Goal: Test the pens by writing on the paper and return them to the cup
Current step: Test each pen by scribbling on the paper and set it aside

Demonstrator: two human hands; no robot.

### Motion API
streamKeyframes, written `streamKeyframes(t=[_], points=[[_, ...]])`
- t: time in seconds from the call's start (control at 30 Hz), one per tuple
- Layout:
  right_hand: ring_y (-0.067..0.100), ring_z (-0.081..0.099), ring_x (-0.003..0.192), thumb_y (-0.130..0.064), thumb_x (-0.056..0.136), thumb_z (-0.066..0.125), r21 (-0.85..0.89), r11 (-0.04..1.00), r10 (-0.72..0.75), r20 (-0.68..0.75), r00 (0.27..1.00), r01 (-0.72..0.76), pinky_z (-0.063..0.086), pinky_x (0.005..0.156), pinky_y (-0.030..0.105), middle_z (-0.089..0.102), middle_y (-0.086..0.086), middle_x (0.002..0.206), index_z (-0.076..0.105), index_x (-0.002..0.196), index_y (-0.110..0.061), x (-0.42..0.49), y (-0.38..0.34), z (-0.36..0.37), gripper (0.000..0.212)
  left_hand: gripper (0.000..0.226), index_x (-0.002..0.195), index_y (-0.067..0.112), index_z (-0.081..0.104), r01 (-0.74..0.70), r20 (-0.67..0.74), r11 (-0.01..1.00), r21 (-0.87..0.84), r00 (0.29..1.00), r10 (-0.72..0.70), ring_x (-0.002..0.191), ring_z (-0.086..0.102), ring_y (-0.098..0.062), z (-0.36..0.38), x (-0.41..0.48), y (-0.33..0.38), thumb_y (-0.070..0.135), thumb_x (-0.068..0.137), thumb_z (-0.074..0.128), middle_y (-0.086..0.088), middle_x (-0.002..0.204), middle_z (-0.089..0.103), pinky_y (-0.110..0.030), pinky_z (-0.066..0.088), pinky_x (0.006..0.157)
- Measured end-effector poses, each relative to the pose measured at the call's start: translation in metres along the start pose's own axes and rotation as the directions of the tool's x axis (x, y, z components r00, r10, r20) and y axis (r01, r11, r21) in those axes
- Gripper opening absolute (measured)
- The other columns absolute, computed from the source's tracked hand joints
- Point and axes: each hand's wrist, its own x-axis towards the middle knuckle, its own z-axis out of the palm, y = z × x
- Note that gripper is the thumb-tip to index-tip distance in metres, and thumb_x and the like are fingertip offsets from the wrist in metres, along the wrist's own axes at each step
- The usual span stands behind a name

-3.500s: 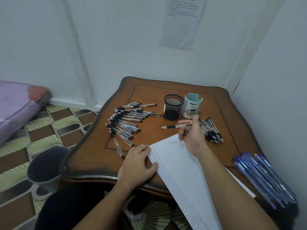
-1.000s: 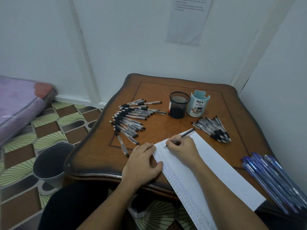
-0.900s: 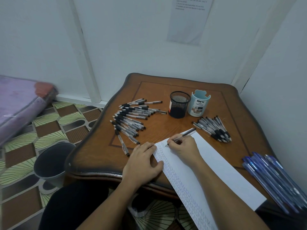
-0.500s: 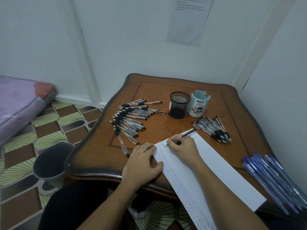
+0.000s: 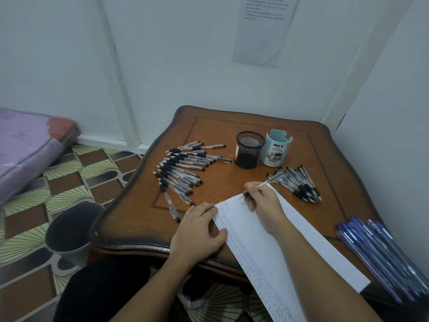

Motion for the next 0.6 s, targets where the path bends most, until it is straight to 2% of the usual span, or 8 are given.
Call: streamKeyframes(t=[0.03, 0.1, 0.17, 0.2, 0.3, 0.37, 0.53, 0.6], points=[[0.011, 0.051, 0.061, -0.018, 0.100, 0.054, 0.024, 1.000, 0.015, 0.023, 1.000, -0.016, 0.043, 0.054, 0.022, 0.059, 0.010, 0.080, 0.053, 0.127, -0.007, 0.001, -0.002, -0.001, 0.029, 0.084, 0.141, 0.021, 0.049, 0.001, -0.001, 1.000, -0.003, 1.000, -0.001, 0.138, 0.028, -0.004, 0.000, 0.000, 0.000, 0.069, 0.075, 0.029, 0.012, 0.148, 0.040, -0.021, 0.004, 0.115], [0.015, 0.055, 0.063, -0.013, 0.096, 0.060, 0.082, 0.995, 0.045, 0.059, 0.997, -0.050, 0.044, 0.054, 0.025, 0.065, 0.012, 0.080, 0.028, 0.149, -0.018, 0.002, -0.005, -0.002, 0.062, 0.085, 0.140, 0.020, 0.049, 0.005, -0.001, 1.000, -0.007, 1.000, -0.005, 0.139, 0.028, -0.004, 0.000, 0.000, 0.000, 0.069, 0.074, 0.028, 0.011, 0.148, 0.041, -0.022, 0.004, 0.115], [0.018, 0.059, 0.062, -0.010, 0.094, 0.063, 0.119, 0.991, 0.045, 0.090, 0.995, -0.056, 0.046, 0.054, 0.028, 0.069, 0.014, 0.079, 0.003, 0.156, -0.029, 0.002, -0.007, -0.001, 0.088, 0.086, 0.140, 0.021, 0.050, 0.007, 0.002, 1.000, 0.000, 1.000, -0.007, 0.139, 0.027, -0.004, -0.001, 0.000, 0.001, 0.069, 0.074, 0.026, 0.011, 0.148, 0.041, -0.022, 0.005, 0.116], [0.021, 0.060, 0.062, -0.009, 0.094, 0.062, 0.127, 0.991, 0.035, 0.102, 0.994, -0.048, 0.048, 0.054, 0.029, 0.070, 0.015, 0.079, 0.000, 0.156, -0.030, 0.000, -0.008, -0.001, 0.090, 0.086, 0.140, 0.021, 0.050, 0.007, 0.002, 1.000, 0.001, 1.000, -0.007, 0.139, 0.027, -0.004, -0.001, 0.000, 0.001, 0.069, 0.074, 0.026, 0.011, 0.148, 0.041, -0.023, 0.005, 0.116], [0.027, 0.060, 0.066, -0.005, 0.098, 0.056, 0.107, 0.994, 0.003, 0.115, 0.993, -0.016, 0.048, 0.054, 0.032, 0.068, 0.018, 0.081, 0.022, 0.153, -0.025, -0.001, -0.011, -0.002, 0.068, 0.085, 0.140, 0.021, 0.050, 0.015, 0.002, 1.000, -0.002, 1.000, -0.015, 0.139, 0.027, -0.004, 0.000, 0.001, 0.001, 0.069, 0.074, 0.027, 0.012, 0.148, 0.041, -0.025, 0.009, 0.118], [0.025, 0.060, 0.064, -0.004, 0.099, 0.053, 0.120, 0.992, 0.019, 0.107, 0.994, -0.032, 0.048, 0.053, 0.032, 0.067, 0.016, 0.079, 0.036, 0.148, -0.020, -0.001, -0.012, -0.002, 0.055, 0.085, 0.140, 0.021, 0.050, 0.014, 0.002, 1.000, -0.004, 1.000, -0.014, 0.139, 0.028, -0.004, 0.000, 0.000, 0.001, 0.069, 0.074, 0.027, 0.012, 0.147, 0.041, -0.027, 0.012, 0.119], [0.019, 0.062, 0.067, -0.002, 0.096, 0.055, 0.399, 0.913, 0.078, 0.045, 0.996, -0.090, 0.054, 0.062, 0.027, 0.063, 0.013, 0.085, 0.044, 0.145, -0.022, 0.004, -0.018, -0.010, 0.054, 0.083, 0.139, 0.022, 0.051, 0.013, -0.002, 1.000, -0.009, 1.000, -0.013, 0.139, 0.028, -0.004, 0.001, 0.000, 0.000, 0.069, 0.075, 0.028, 0.012, 0.147, 0.042, -0.026, 0.012, 0.118], [0.019, 0.061, 0.067, -0.001, 0.095, 0.057, 0.366, 0.927, 0.085, -0.005, 0.996, -0.077, 0.053, 0.057, 0.022, 0.057, 0.011, 0.089, 0.048, 0.144, -0.018, 0.009, -0.026, -0.023, 0.052, 0.083, 0.139, 0.022, 0.051, 0.009, -0.005, 1.000, -0.014, 1.000, -0.009, 0.139, 0.029, -0.004, 0.001, 0.000, 0.000, 0.069, 0.075, 0.028, 0.012, 0.146, 0.042, -0.026, 0.011, 0.118]])
